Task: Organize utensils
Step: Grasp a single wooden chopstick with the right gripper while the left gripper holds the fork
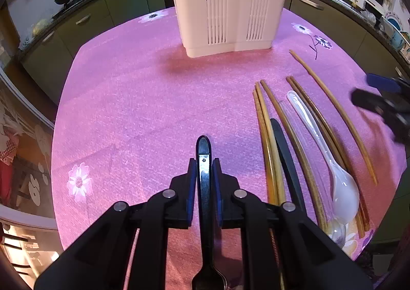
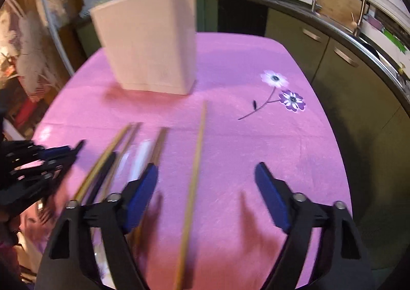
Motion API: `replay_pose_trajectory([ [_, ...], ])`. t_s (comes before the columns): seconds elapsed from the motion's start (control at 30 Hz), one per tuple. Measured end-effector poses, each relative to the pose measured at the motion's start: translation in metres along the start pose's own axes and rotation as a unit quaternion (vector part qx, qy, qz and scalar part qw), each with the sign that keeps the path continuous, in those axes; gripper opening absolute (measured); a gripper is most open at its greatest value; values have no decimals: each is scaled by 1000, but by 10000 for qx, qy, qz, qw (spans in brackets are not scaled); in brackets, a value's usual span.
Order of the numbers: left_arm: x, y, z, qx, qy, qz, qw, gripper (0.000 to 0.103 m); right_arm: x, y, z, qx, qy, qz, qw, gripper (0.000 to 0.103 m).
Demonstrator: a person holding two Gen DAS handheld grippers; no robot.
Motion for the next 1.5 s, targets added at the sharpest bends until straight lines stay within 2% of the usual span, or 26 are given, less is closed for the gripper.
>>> replay_pose_trajectory([
  [0.07, 0, -1, -1, 9, -3, -1, 10000, 12, 2, -12, -5, -122, 14, -77, 9999, 70],
  [0.23, -2, -3, -2, 21, 37, 56, 10000, 12, 1, -44, -23, -452, 277, 103, 9985, 66],
  [0.33, -4, -4, -3, 12, 72, 117, 9999, 12, -1, -62, -29, -789, 361, 50, 9962, 65],
  [0.37, -4, -4, -4, 5, 82, 146, 9999, 12, 0, -71, -30, -981, 358, 29, 9945, 66],
  [0.47, -6, -4, -5, -13, 101, 195, 9998, 12, 3, -84, -39, -1129, 269, -124, 9932, 71],
  [0.6, -6, -5, -6, -28, 84, 189, 9998, 12, 5, -95, -49, -1231, 287, -152, 9919, 72],
  [0.63, -6, -5, -6, -29, 71, 181, 9998, 12, 6, -97, -50, -1239, 278, -154, 9918, 67],
  [0.7, -6, -5, -6, -34, 64, 188, 9998, 12, 4, -95, -51, -1223, 375, -175, 9916, 51],
  [0.73, -7, -5, -6, -35, 63, 194, 9998, 12, 3, -93, -51, -1210, 352, -202, 9918, 28],
  [0.77, -7, -4, -5, -35, 63, 198, 9998, 12, 3, -93, -50, -1231, 348, -195, 9916, 13],
  [0.97, -8, -5, -5, -40, 60, 205, 9998, 12, 5, -88, -46, -1284, 351, -219, 9909, 7],
  [1.07, -7, -5, -6, -32, 87, 221, 9997, 12, 4, -83, -45, -1194, 385, -185, 9919, 6],
  [1.13, -7, -6, -7, -33, 108, 247, 9996, 12, 6, -72, -48, -1000, 261, -307, 9942, 6],
  [1.27, -8, -6, -8, -49, 118, 286, 9995, 12, 18, -40, -55, -556, -90, -642, 9963, 6],
  [1.5, -13, 5, -14, 78, 172, 334, 9993, 12, 19, 24, -60, 146, -311, -904, 9953, 7],
])
Point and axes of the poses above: each gripper's, at about its wrist camera, not at the fingertips, and y roughly against the way its jaws point, x to its right, z to its underside, the point moved 6 cm from there along -y, roughly the way its jaws point, and after that the axes turned 1 degree about x, right-handed, at the moved point
